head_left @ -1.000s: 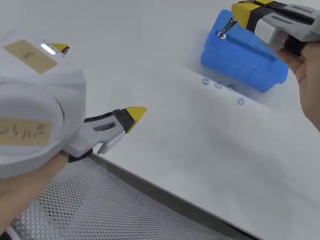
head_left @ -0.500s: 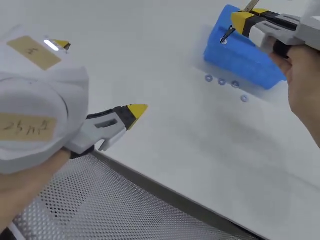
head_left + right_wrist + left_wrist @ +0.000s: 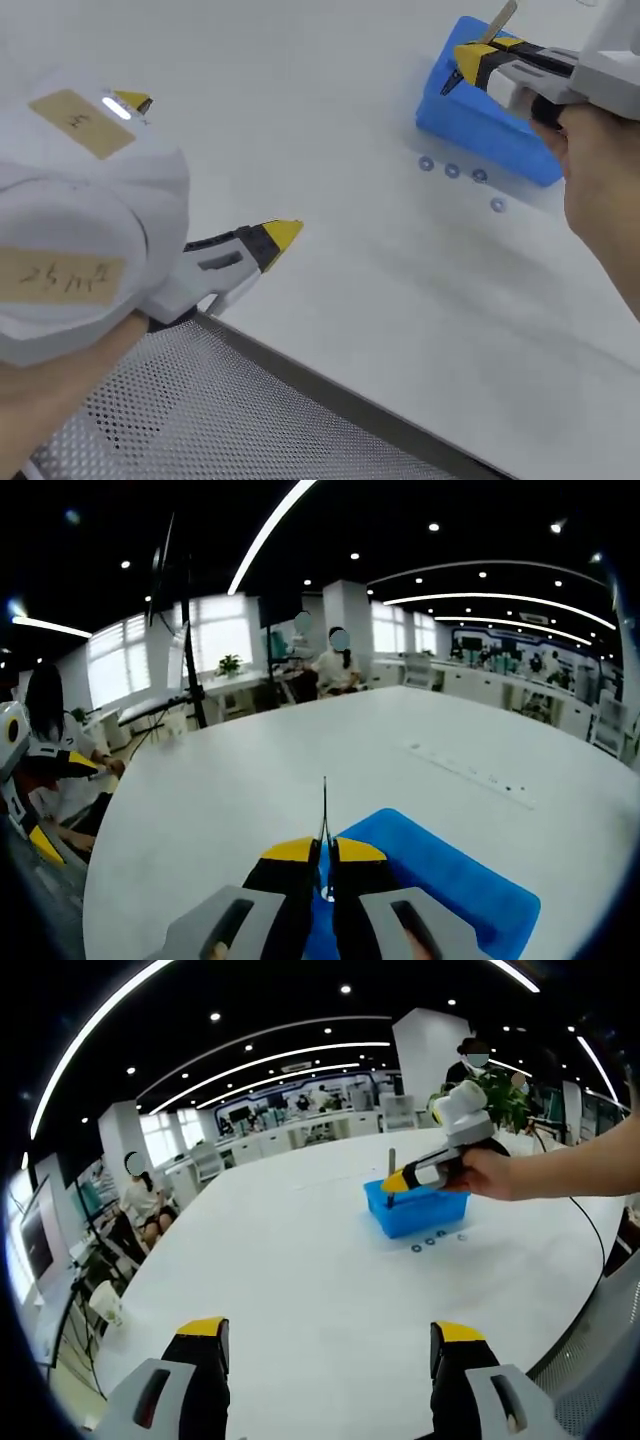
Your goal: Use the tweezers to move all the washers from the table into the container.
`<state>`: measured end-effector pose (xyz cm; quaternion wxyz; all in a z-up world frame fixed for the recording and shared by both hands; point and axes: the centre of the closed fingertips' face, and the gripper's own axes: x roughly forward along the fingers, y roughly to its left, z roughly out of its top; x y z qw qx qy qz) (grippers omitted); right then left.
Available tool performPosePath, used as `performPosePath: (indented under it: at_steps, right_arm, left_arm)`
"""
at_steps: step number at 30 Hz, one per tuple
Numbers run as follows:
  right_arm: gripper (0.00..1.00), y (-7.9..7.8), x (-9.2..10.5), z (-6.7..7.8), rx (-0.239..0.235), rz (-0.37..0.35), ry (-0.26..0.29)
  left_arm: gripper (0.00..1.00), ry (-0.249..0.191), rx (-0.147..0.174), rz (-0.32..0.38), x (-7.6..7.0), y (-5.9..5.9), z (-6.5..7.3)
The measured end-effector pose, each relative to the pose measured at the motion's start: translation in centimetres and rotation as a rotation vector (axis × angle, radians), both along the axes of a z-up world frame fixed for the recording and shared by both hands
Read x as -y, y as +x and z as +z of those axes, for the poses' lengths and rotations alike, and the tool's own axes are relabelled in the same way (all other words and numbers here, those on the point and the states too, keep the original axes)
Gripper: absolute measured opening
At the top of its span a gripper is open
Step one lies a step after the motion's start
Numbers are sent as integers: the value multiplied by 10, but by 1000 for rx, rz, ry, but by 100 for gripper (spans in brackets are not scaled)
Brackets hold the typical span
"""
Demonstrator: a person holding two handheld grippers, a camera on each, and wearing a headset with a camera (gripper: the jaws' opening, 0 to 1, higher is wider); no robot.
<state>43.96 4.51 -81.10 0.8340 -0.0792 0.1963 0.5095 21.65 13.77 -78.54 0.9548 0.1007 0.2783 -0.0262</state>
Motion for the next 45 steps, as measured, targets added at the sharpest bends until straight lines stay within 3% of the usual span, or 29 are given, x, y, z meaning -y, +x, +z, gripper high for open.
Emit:
performPosePath:
  at_steps: [16,20,29,38,45]
  right_arm:
    - [3,3,2,-6,-15,-21,-2]
    - [3,4,4,-4,7,-23,-9]
    - [3,-3,9,22,27,-23,32]
    - [3,-23,13,53,59,-3,75]
    - [3,-36,14,60,51,3,90]
  left_arm:
    - [84,-1,2,3,-1,2,-1]
    - [84,3,0,3,-1,2,-1]
    - [84,4,1,1,-1,1,-1]
    - [84,2,8,3,0,0,1]
    - [84,3,8,2,0,-1,1]
